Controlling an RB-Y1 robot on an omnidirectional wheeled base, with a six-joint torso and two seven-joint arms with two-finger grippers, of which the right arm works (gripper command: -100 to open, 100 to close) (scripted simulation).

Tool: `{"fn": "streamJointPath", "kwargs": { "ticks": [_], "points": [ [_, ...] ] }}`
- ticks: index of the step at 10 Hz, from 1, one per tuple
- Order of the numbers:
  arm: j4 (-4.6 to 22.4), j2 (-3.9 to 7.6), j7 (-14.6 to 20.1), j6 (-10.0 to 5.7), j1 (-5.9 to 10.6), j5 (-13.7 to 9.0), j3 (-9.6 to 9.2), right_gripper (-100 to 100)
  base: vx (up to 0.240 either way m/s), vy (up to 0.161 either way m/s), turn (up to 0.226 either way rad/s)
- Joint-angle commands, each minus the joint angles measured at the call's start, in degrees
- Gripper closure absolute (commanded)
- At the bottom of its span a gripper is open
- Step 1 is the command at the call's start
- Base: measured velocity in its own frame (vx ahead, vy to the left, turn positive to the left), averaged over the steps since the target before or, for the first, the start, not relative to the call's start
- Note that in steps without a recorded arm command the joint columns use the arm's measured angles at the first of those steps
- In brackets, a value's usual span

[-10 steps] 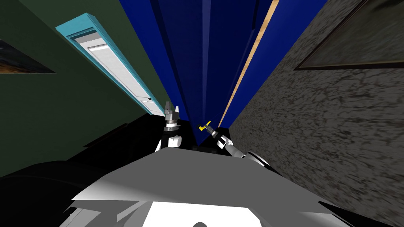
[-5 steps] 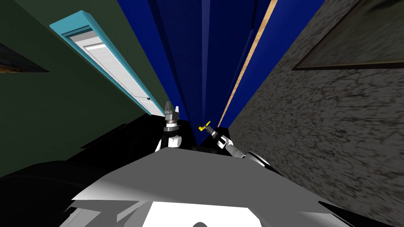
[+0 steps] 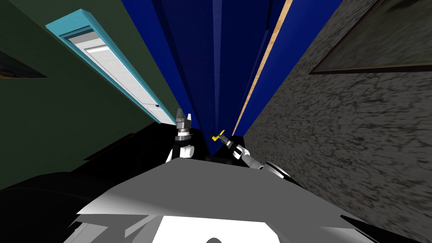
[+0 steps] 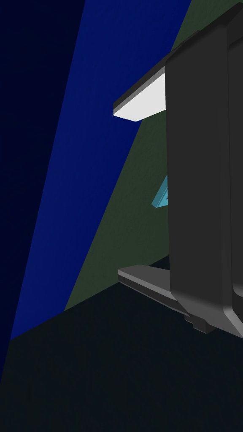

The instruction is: Push the door open

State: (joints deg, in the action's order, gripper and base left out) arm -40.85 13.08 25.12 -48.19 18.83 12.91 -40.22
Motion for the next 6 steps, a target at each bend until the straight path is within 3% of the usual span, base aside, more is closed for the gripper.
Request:
{"fn": "streamJointPath", "kwargs": {
  "ticks": [1,6],
  "points": [
    [0.1,0.12,0.0,-0.22,0.08,-0.1,0.16,100,0.000,0.000,0.000],
    [0.1,0.12,0.0,-0.22,0.08,-0.1,0.16,100,0.000,0.000,0.000]
  ]
}}
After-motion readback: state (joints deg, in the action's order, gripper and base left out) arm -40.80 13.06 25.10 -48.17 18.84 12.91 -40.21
